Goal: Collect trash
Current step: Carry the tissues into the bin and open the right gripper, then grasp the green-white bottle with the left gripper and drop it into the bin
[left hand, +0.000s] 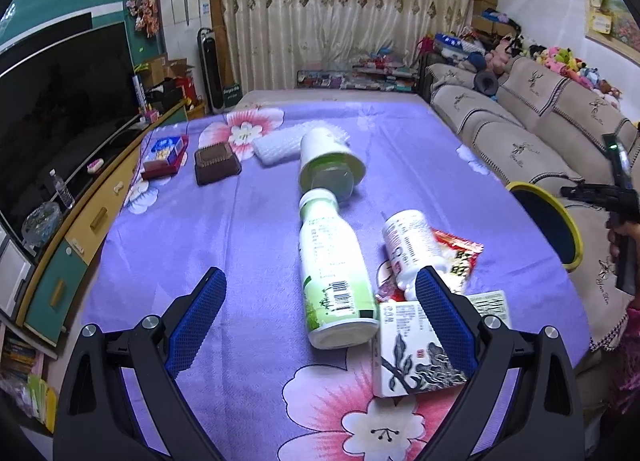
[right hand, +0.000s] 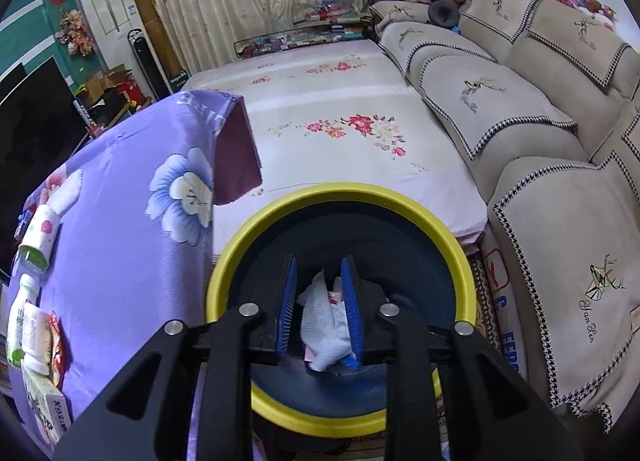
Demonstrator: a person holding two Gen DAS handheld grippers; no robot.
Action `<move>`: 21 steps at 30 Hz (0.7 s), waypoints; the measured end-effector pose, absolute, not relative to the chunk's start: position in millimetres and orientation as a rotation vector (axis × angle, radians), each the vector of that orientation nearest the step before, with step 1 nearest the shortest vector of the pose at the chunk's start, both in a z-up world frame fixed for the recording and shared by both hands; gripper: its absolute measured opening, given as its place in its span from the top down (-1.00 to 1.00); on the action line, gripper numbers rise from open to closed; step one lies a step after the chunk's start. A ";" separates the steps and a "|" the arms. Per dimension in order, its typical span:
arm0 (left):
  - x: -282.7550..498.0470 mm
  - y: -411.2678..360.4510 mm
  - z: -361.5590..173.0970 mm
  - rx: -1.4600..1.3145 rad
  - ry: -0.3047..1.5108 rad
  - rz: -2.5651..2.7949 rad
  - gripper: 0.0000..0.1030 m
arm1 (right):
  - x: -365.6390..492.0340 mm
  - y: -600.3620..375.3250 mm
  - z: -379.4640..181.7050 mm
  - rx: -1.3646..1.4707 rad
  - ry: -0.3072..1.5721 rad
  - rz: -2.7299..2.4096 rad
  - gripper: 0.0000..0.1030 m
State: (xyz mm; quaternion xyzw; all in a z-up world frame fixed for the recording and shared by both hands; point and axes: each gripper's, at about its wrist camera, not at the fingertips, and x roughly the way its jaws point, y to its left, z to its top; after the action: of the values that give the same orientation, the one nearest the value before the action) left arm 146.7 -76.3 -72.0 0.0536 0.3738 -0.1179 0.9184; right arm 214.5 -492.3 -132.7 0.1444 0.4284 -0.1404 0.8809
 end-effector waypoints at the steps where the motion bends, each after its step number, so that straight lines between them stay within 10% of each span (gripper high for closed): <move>1: 151.3 -77.3 -76.7 0.114 0.784 -0.234 -0.83 | 212.9 -488.7 -130.9 0.298 0.888 -0.283 0.57; 21: 210.9 -98.7 -122.6 0.123 0.930 -0.208 -0.63 | 201.2 -468.6 -118.2 0.267 0.859 -0.218 0.53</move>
State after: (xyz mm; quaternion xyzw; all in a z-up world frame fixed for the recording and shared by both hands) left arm 210.9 -98.7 -122.6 0.0591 0.4472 -0.0998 0.8869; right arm 201.2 -468.6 -118.2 0.1289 0.4142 -0.1051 0.8949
